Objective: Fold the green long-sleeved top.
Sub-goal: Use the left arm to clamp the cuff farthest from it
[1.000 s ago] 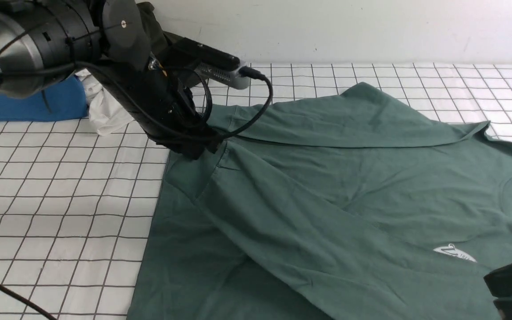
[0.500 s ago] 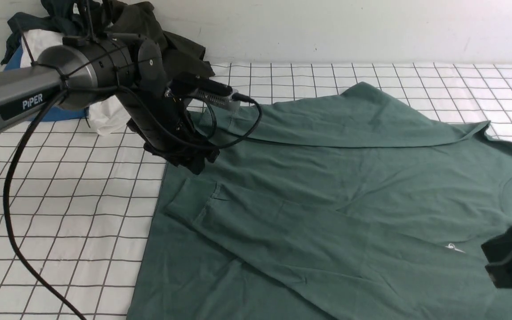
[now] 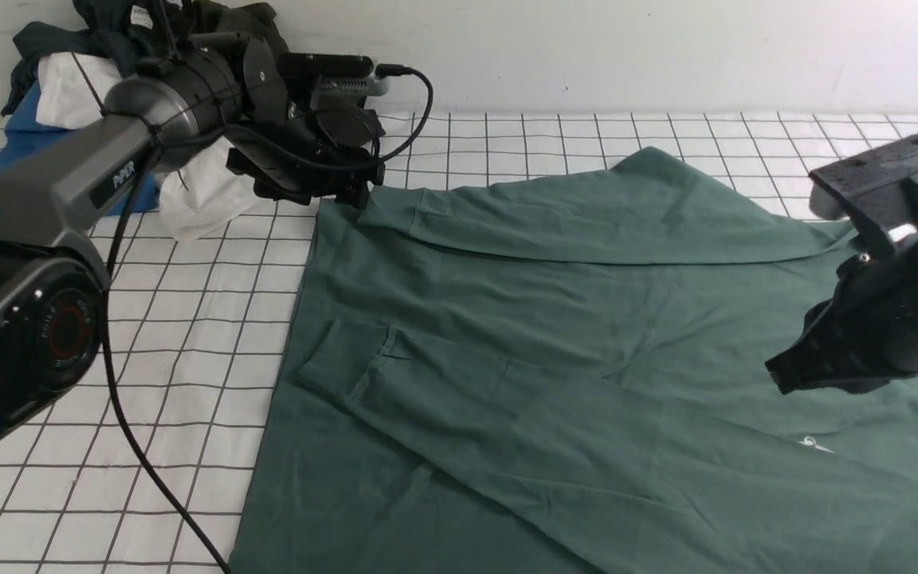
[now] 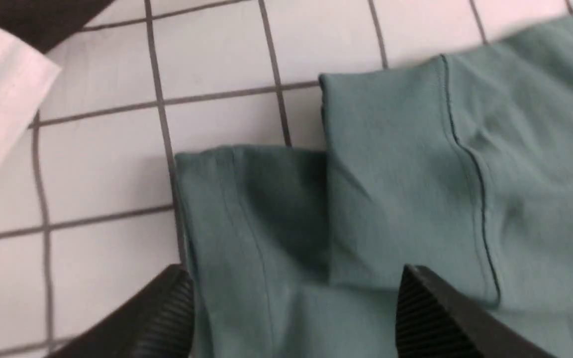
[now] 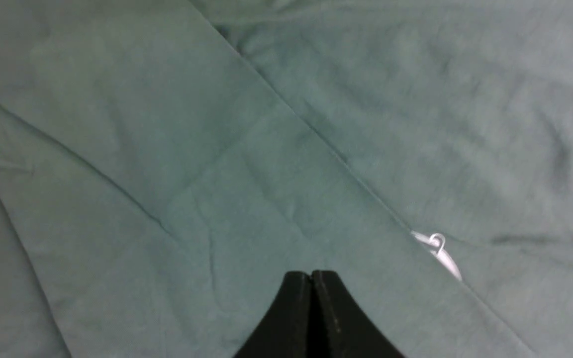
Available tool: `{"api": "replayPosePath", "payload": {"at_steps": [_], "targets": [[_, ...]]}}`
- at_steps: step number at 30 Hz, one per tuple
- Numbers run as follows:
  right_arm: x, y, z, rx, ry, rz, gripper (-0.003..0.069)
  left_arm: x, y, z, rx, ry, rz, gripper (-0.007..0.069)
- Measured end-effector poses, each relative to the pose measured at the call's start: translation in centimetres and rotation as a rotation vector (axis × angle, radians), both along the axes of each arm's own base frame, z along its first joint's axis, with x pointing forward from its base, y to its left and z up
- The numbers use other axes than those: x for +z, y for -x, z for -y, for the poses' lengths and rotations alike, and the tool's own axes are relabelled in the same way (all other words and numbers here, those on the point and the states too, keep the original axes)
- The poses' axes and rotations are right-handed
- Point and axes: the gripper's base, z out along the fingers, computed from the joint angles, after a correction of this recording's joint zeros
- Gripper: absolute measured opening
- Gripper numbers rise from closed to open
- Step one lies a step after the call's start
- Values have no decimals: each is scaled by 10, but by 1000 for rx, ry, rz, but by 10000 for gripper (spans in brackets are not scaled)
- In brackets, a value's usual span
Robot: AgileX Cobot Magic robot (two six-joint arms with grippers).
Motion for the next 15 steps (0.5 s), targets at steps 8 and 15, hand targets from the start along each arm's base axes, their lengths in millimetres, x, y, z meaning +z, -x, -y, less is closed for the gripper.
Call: {"api": "replayPosePath", "payload": {"at_steps": [8, 15], "targets": [[-18, -8, -2, 2, 22, -61, -16, -39, -18, 11, 72, 178, 17, 498], [-19, -11, -3, 2, 24, -57, -16, -44, -21, 17, 41, 254, 42, 328]]}}
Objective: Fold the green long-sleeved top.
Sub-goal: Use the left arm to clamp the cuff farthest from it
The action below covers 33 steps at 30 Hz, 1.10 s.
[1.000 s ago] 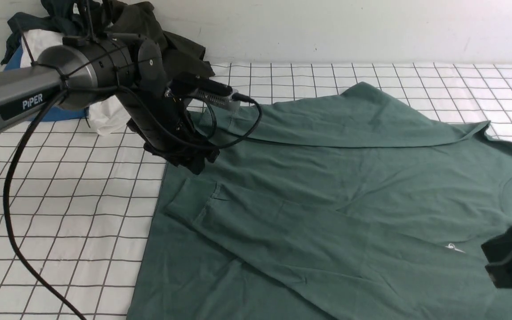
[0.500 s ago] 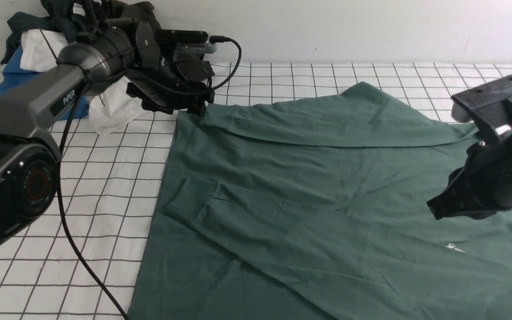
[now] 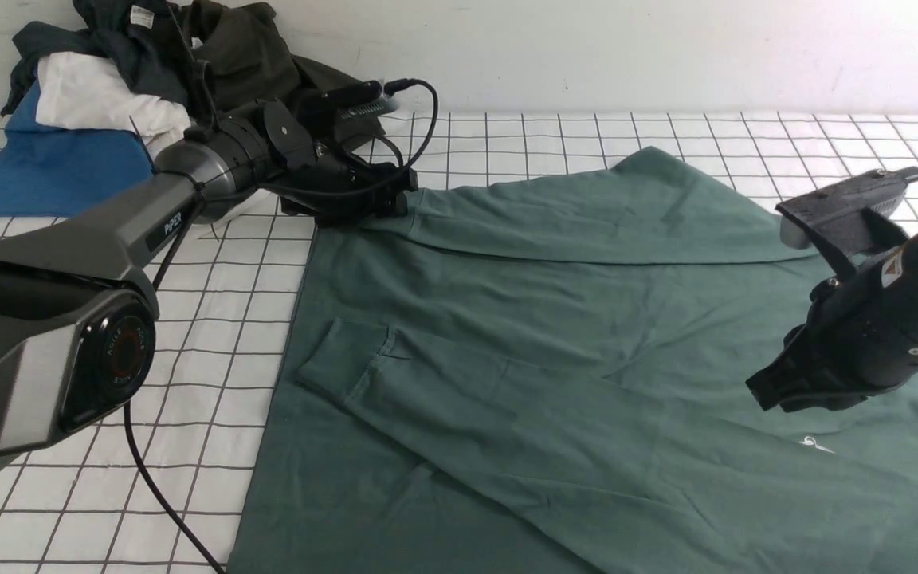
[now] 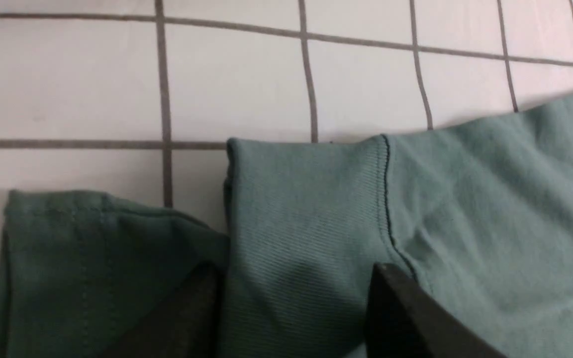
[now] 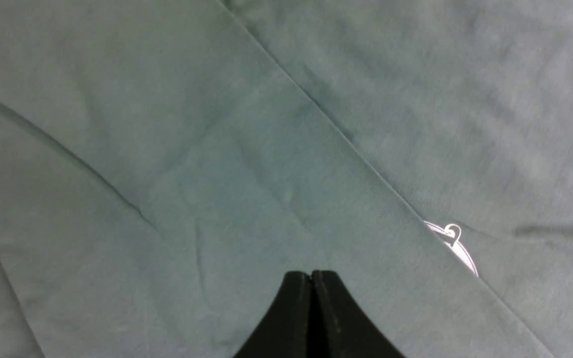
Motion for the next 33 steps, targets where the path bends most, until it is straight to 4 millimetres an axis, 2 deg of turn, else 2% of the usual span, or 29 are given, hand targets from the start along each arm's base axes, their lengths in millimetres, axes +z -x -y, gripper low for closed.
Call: {"api": "replayPosePath", "payload": {"at_steps": [1, 3, 6, 10, 12, 14, 15, 16, 18, 19, 20, 24, 26, 33], "targets": [[0, 0, 0, 0, 0, 0, -16, 0, 0, 0, -4, -2, 2, 319], [0, 0, 0, 0, 0, 0, -16, 0, 1, 1, -30, -6, 6, 181], [1, 0, 0, 0, -1, 2, -16, 6, 3, 2, -63, -18, 8, 48], [0, 0, 0, 0, 1, -4, -16, 25, 8, 2, -128, -47, 25, 23], [0, 1, 0, 1, 2, -8, -16, 49, 14, 2, -180, -62, 44, 23], [0, 1, 0, 1, 3, -11, -16, 60, 18, 1, -202, -60, 46, 23], [0, 1, 0, 1, 5, -19, -16, 79, 26, -1, -242, -50, 40, 23], [0, 2, 0, 1, 5, -20, -16, 82, 27, -1, -248, -49, 41, 23], [0, 2, 0, 0, 2, -28, -16, 111, 38, -11, -310, -62, 49, 23], [0, 2, 0, 1, 1, -28, -16, 111, 38, -12, -312, -62, 45, 23], [0, 2, -1, -2, -5, -30, -16, 122, 43, -20, -337, -78, 47, 23], [0, 4, -4, -5, -31, -38, -16, 125, 45, -32, -341, -105, 26, 23], [0, 4, -6, -12, -50, -44, -16, 118, 43, -38, -331, -138, 9, 24], [0, 4, -5, -10, -45, -43, -16, 85, 32, -39, -313, -159, -26, 64]]}}
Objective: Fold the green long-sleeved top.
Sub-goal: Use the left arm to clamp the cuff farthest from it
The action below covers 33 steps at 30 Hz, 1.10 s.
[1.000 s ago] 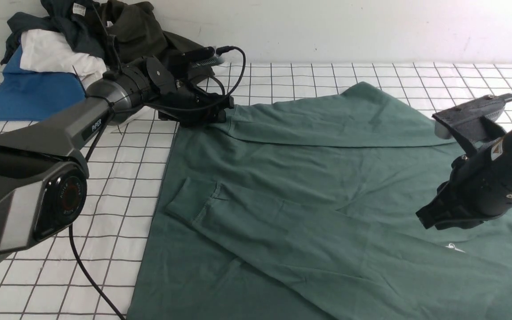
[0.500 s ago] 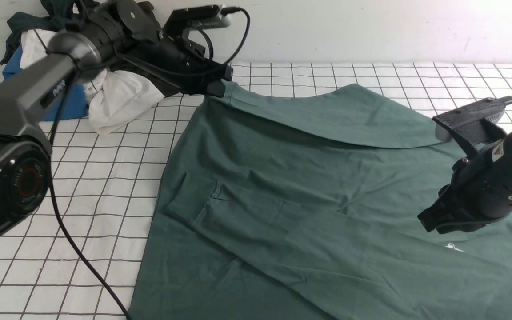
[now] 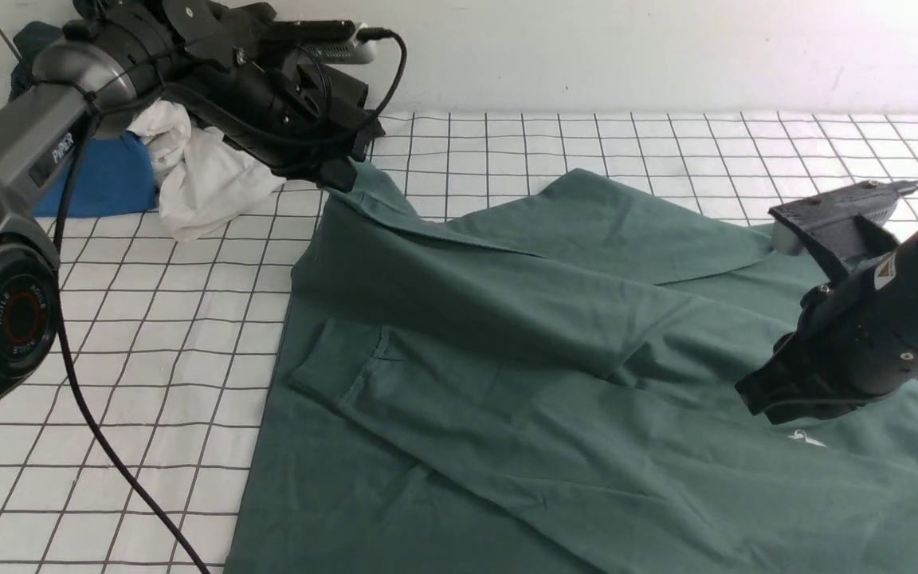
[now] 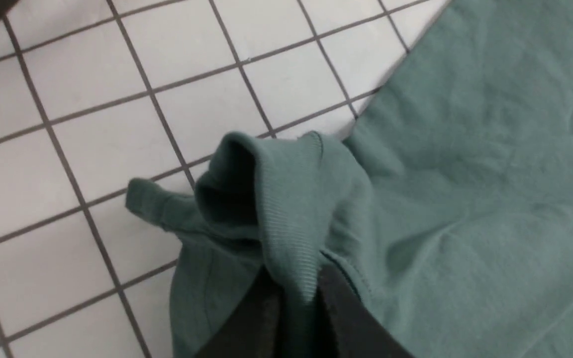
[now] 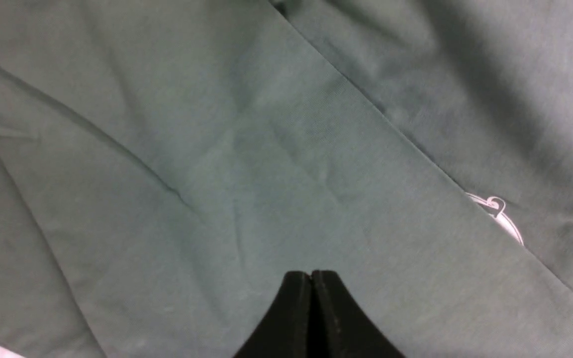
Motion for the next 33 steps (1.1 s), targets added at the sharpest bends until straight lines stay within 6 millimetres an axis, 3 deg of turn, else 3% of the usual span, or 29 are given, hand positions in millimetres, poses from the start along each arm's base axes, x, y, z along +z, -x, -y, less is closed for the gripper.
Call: {"api": "replayPosePath", "payload": {"at_steps": [4, 7, 9, 12, 14, 16, 17, 18, 19, 22, 24, 25, 26, 27, 28, 33], "targets": [[0, -2, 5, 9, 67, 28, -16, -20, -6, 0, 14, -6, -17, 160], [9, -18, 22, -130, 119, 110, -13, -31, -7, 0, 19, -8, -41, 273], [15, -28, 30, -185, 122, 143, -6, -32, -8, 0, 20, -8, -42, 303], [43, -71, 59, -331, 104, 264, 71, -33, -8, 0, 20, -9, -45, 355], [49, -83, 65, -352, 98, 287, 104, -33, -7, 0, 18, -9, -47, 360], [58, -117, 75, -358, 92, 331, 213, -33, -7, 0, 16, -9, -51, 363], [61, -118, 75, -356, 91, 342, 223, -33, -7, 0, 16, -9, -51, 363], [55, -140, 76, -327, 104, 345, 307, -33, -7, 0, 16, -9, -51, 363], [52, -149, 75, -313, 108, 348, 352, -33, -7, 0, 16, -9, -51, 363], [40, -171, 74, -288, 115, 345, 430, -33, -7, 0, 16, -9, -51, 363], [24, -195, 72, -276, 120, 343, 488, -33, -7, 0, 16, -9, -52, 363], [7, -209, 71, -277, 126, 326, 509, -33, -7, 0, 16, -9, -52, 363], [9, -210, 71, -279, 124, 333, 511, -33, -7, 0, 16, -9, -52, 363], [-13, -225, 72, -298, 131, 310, 521, -33, -7, 0, 15, -9, -52, 363], [-13, -225, 72, -298, 131, 310, 521, -33, -7, 0, 15, -9, -52, 363], [-66, -255, 81, -401, 153, 269, 521, -33, -7, 0, 15, -9, -53, 363]]}}
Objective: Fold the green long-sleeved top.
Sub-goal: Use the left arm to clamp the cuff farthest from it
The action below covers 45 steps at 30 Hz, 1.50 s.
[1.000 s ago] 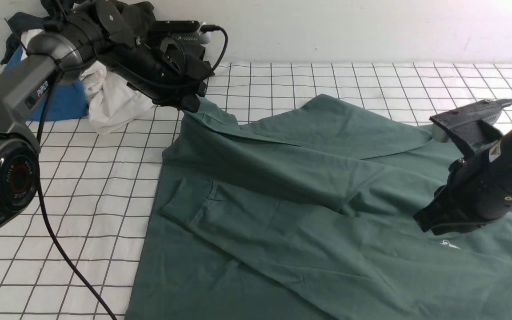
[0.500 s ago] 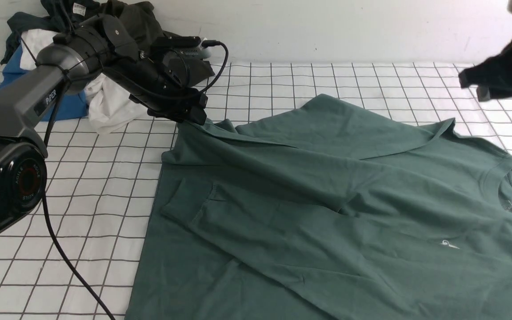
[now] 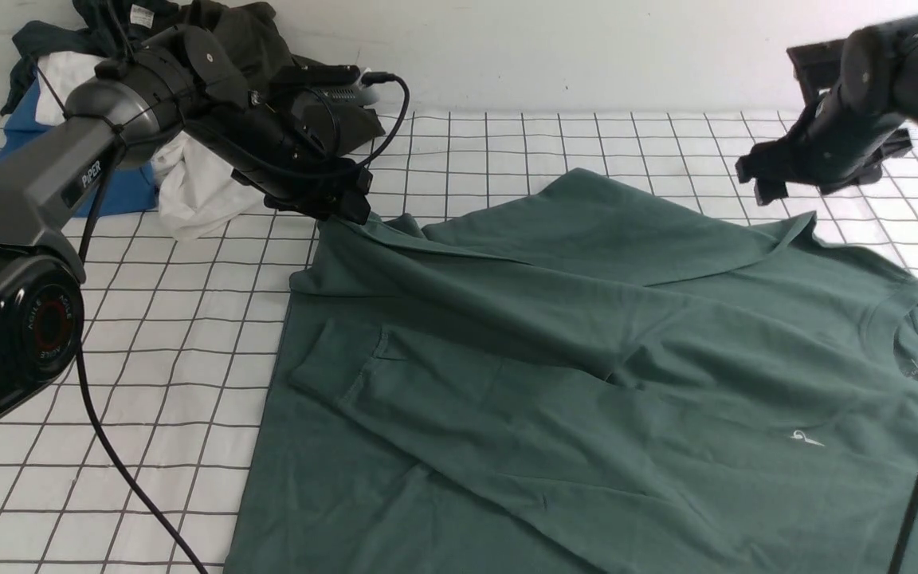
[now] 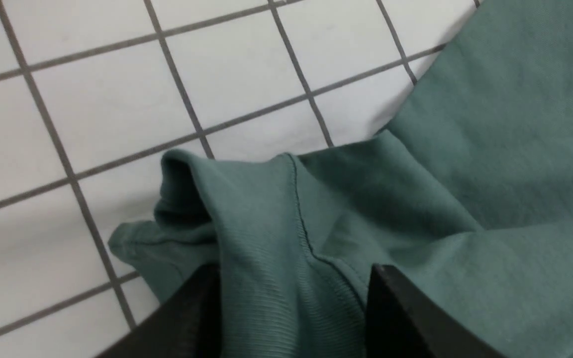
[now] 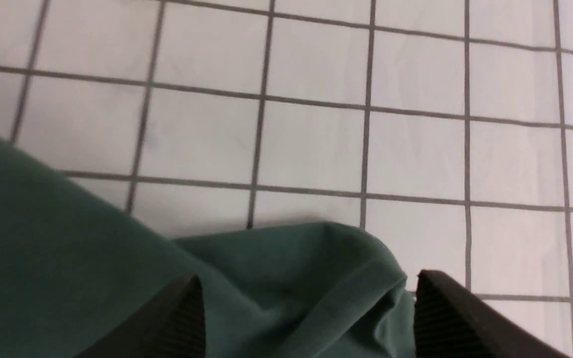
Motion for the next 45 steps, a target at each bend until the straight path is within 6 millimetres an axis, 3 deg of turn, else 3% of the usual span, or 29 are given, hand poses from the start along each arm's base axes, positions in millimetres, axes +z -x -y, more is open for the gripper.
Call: {"api": "replayPosePath", "payload": {"at_steps": [1, 3, 8, 10, 13, 15, 17, 21, 23, 29, 34, 36, 37, 38, 41, 45], "targets": [[0, 0, 1, -1, 3, 1, 521, 0, 0, 0, 0, 0, 0, 363], [-23, -7, 6, -55, 3, -18, 514, 0, 0, 0, 0, 1, 0, 363], [-39, -10, 10, -93, -7, -33, 471, 0, 0, 0, 0, 1, 0, 363], [-38, -11, 11, -92, 6, -26, 409, 0, 0, 0, 0, 1, 0, 359], [-37, -12, 13, -84, 32, -16, 223, 0, 0, 0, 1, 4, 0, 309], [-37, -12, 13, -83, 37, -15, 164, 0, 0, 0, 1, 4, 0, 285], [-35, -13, 15, -77, 61, -5, 34, 0, 0, 0, -4, 1, 2, 204], [-28, -15, 21, -83, 81, 15, 15, 0, 0, 1, -14, 2, 10, 104], [-20, -17, 33, -118, 87, 39, 15, 1, -1, 2, -23, 10, 21, 37], [-2, -19, 66, -193, 75, 87, 13, 7, -5, 12, -6, 84, 81, 29], [-4, -16, 83, -242, 28, 81, 16, 10, -10, 12, 17, 77, 147, 137], [-4, -15, 90, -257, 17, 79, 27, 10, -12, 7, 13, 58, 171, 226], [-5, -14, 95, -265, 14, 77, 41, 10, -12, 6, 12, 52, 179, 307], [-5, -14, 95, -264, 15, 76, 47, 10, -12, 6, 11, 50, 182, 320], [-4, -14, 96, -263, 17, 76, 122, 11, -13, 5, 18, 48, 192, 498], [-3, -14, 96, -261, 16, 79, 223, 12, -14, 10, 50, 67, 194, 587]]}}
